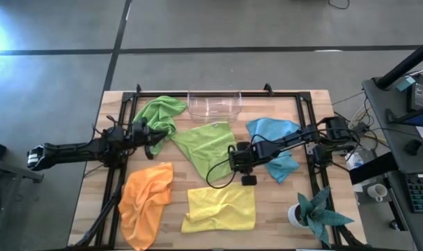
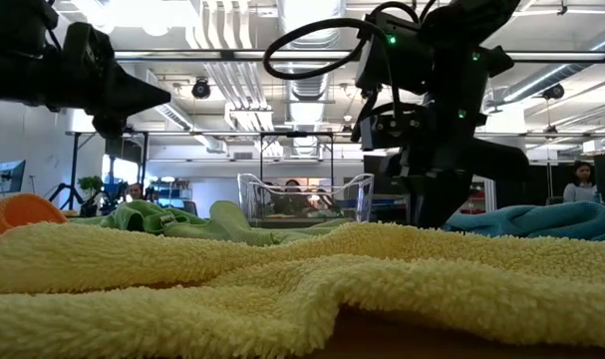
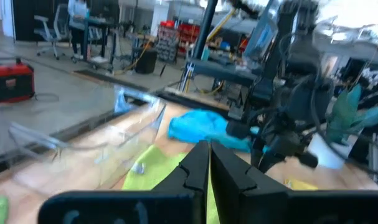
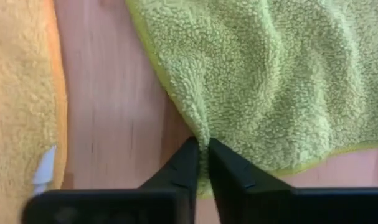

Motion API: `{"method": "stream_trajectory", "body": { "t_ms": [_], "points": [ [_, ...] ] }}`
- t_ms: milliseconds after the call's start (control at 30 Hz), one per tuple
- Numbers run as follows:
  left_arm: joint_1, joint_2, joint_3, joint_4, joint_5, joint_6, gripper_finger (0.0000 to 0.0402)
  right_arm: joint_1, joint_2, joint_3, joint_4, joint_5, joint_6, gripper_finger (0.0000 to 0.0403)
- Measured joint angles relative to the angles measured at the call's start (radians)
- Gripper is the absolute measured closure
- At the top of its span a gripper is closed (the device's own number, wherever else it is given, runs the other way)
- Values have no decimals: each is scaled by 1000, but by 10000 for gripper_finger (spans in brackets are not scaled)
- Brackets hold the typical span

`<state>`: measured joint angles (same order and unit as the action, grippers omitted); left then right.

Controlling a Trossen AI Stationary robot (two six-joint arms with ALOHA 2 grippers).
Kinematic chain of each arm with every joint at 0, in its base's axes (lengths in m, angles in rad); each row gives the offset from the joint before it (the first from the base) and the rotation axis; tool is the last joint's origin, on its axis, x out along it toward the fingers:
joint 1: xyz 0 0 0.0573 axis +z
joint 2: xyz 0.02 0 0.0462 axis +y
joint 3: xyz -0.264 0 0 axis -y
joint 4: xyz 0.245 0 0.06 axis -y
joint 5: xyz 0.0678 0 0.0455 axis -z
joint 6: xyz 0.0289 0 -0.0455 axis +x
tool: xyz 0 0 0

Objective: Fold microfiber towels
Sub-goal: Fold the green microfiber towel

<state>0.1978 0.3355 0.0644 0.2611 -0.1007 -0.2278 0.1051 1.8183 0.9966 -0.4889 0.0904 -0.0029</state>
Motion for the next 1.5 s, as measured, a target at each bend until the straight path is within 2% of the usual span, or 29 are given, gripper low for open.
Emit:
{"method": "stream_trajectory", "body": {
  "t_ms": [300,567,733,1000,1133,1233,1400,1500],
  "points": [
    [0,9,-4,131,-9,0,402,-3,-18,9,-15,-56,166,393],
    [0,6,-5,153,-10,0,402,2,-31,85,-62,-72,293,394],
    [0,9,-5,153,-18,-1,399,9,-31,129,-62,-73,317,394],
    [0,10,-7,203,-92,-3,343,8,-32,170,-89,-71,317,394],
    [0,10,-7,235,-91,-7,312,8,-32,180,-121,-72,343,394],
    [0,20,4,236,-89,-70,301,8,-35,198,-145,-72,351,394],
    [0,68,26,226,19,-79,299,8,-36,213,-152,-72,346,394],
    [-1,137,58,207,94,-80,299,8,-36,213,-151,-72,347,394]
  ]
}}
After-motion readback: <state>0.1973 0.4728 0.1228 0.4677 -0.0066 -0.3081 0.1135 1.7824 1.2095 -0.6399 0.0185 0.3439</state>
